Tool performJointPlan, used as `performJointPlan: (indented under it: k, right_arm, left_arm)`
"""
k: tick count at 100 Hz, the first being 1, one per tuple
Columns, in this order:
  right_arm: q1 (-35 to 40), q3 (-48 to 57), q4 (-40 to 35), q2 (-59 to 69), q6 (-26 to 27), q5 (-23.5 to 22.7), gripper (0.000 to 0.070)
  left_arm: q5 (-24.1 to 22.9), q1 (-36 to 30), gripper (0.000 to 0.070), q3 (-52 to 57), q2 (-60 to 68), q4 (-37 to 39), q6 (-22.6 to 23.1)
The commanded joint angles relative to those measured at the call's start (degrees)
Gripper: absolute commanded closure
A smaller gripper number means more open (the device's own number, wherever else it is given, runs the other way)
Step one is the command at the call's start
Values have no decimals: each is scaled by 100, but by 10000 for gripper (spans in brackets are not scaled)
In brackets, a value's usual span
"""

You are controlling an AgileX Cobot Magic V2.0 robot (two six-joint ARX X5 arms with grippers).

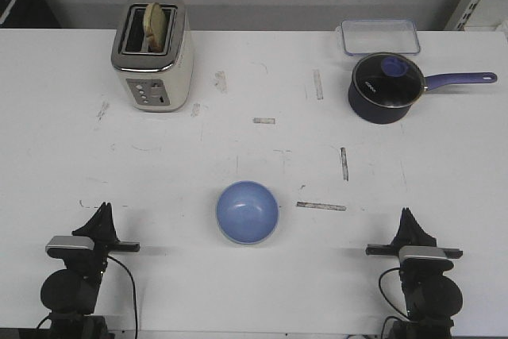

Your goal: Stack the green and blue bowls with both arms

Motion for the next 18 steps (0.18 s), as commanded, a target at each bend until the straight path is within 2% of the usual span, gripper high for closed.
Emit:
performJointPlan:
  k: [1, 18]
  right_arm:
    - [-7, -11, 79, 0, 74, 7, 700]
    - [-7, -11, 79, 0, 74, 7, 700]
  left_arm:
    - [-13, 0, 699, -118, -7, 94, -11]
    - [-15, 0, 699, -118, -7, 94, -11]
